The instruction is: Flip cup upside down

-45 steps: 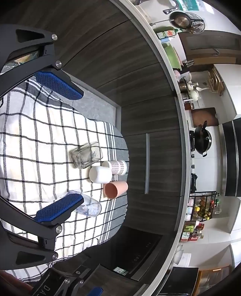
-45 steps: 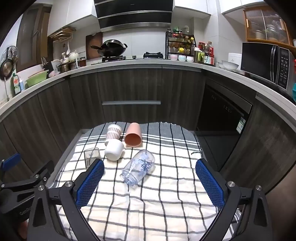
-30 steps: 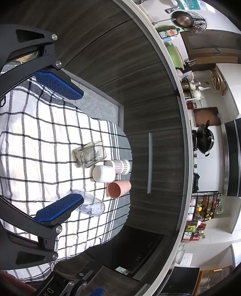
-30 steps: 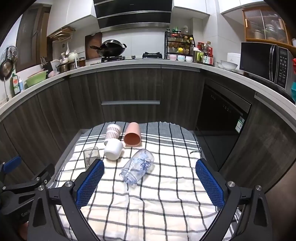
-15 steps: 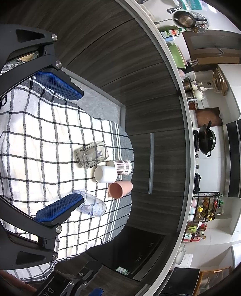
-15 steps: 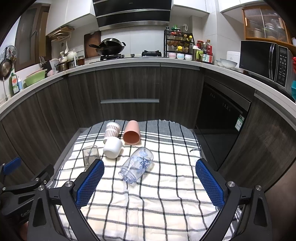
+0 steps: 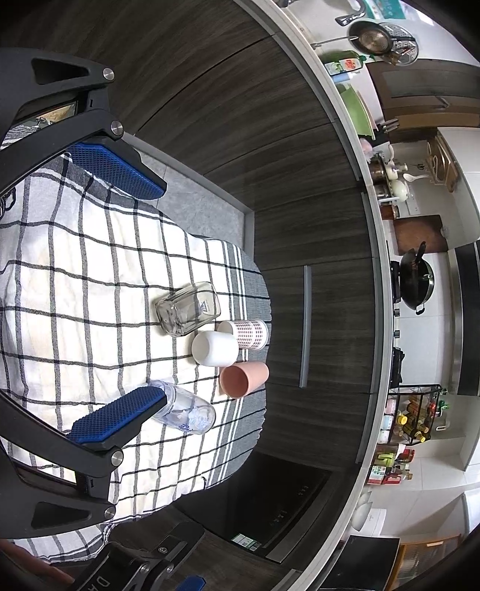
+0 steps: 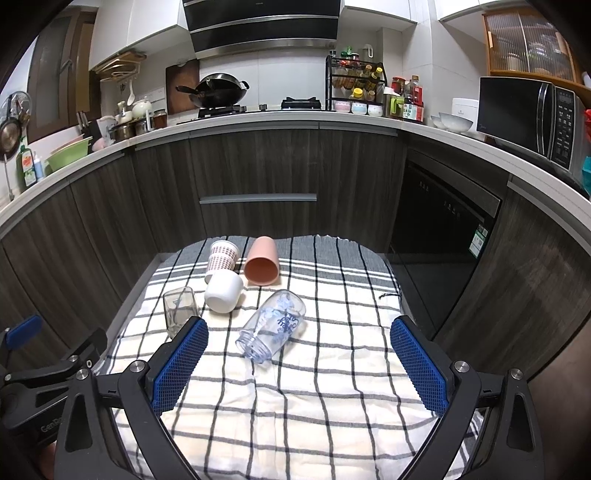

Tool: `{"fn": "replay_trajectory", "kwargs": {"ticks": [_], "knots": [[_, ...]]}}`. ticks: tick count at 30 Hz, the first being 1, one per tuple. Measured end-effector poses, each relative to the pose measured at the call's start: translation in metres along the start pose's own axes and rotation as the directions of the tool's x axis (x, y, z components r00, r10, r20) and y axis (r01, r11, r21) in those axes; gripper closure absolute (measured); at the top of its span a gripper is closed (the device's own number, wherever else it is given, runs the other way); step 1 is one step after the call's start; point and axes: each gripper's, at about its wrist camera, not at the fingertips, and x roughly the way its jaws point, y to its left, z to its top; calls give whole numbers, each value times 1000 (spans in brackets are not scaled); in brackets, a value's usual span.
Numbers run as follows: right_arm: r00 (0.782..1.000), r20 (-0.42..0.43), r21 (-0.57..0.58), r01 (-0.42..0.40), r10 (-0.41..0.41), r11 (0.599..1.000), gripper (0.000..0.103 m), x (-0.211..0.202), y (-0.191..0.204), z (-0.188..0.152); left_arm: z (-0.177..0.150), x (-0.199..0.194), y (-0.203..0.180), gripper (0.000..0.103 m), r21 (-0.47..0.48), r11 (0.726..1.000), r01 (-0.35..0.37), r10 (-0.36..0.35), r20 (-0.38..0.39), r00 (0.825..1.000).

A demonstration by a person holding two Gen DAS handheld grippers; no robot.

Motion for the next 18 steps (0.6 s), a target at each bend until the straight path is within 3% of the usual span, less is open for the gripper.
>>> {"fn": "replay_trajectory", "kwargs": {"ticks": [18], "knots": [[1000, -22, 10, 8, -8, 1000, 4, 10, 0, -7, 1, 10, -2, 0, 10, 1000, 13, -13, -16, 1000]]}}
